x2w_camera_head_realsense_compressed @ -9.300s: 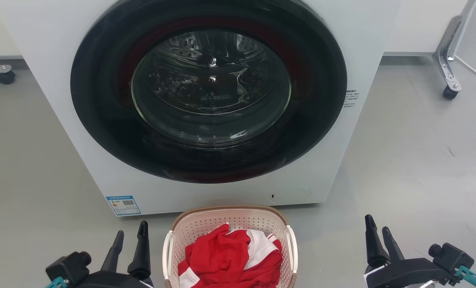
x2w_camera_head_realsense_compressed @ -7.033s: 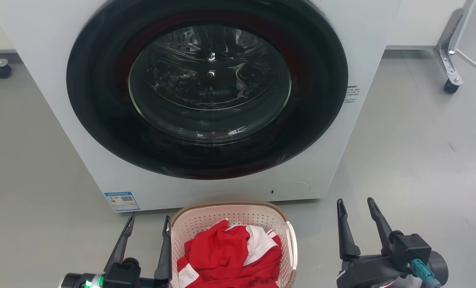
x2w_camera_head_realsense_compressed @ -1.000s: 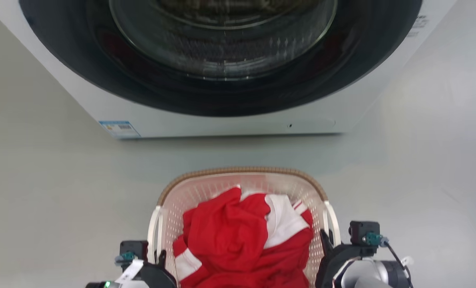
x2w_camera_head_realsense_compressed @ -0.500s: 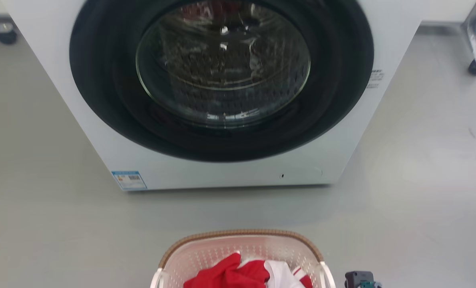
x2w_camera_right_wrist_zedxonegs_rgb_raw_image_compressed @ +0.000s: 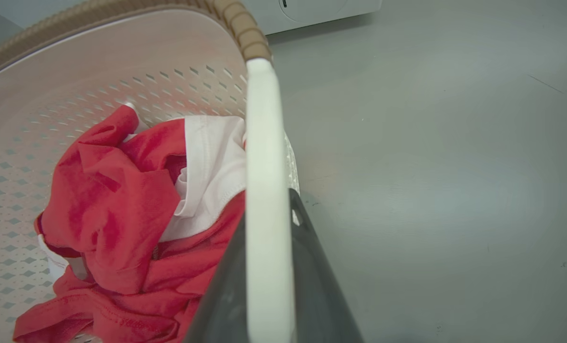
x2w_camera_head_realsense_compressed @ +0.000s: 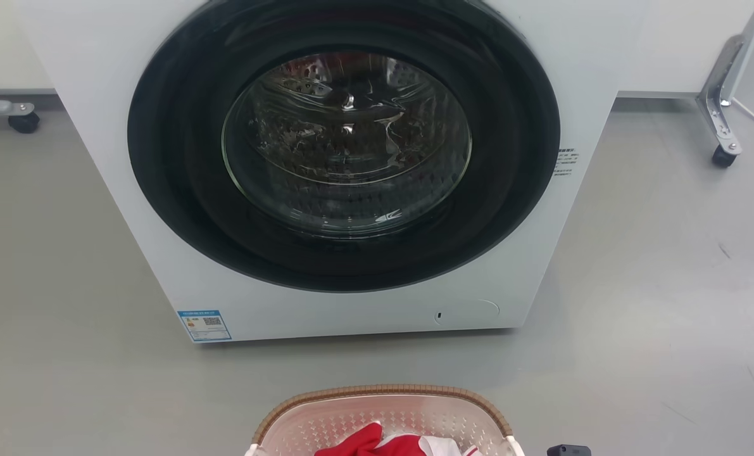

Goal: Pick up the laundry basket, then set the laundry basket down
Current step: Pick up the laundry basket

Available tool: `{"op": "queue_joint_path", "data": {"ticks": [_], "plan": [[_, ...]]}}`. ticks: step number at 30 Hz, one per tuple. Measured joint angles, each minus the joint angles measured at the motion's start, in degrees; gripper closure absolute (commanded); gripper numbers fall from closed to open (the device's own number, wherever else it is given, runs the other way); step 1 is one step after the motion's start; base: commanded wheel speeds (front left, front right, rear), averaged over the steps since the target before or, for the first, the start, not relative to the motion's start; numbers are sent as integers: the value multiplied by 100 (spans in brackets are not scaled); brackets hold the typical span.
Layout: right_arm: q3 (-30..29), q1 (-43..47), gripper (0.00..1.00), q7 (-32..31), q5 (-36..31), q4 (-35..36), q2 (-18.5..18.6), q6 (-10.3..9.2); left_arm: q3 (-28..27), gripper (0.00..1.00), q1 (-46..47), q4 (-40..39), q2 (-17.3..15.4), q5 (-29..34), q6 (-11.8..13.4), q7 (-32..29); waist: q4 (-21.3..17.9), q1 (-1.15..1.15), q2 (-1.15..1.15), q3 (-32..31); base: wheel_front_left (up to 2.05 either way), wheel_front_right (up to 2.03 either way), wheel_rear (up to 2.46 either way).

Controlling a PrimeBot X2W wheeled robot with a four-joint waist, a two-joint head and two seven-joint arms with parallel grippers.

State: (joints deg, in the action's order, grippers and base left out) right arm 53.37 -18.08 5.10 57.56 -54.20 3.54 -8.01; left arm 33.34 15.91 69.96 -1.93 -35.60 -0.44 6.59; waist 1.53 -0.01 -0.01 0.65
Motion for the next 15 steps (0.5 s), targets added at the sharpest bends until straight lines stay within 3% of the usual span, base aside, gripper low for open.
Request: {"op": "queue_joint_path", "data": {"ticks": [15], "plan": [[265,37,100,11,356,-112,-1,-5,86,100,-92,26,-2,-24,0,-54,-18,0,1,-108,0,0,0]]}}
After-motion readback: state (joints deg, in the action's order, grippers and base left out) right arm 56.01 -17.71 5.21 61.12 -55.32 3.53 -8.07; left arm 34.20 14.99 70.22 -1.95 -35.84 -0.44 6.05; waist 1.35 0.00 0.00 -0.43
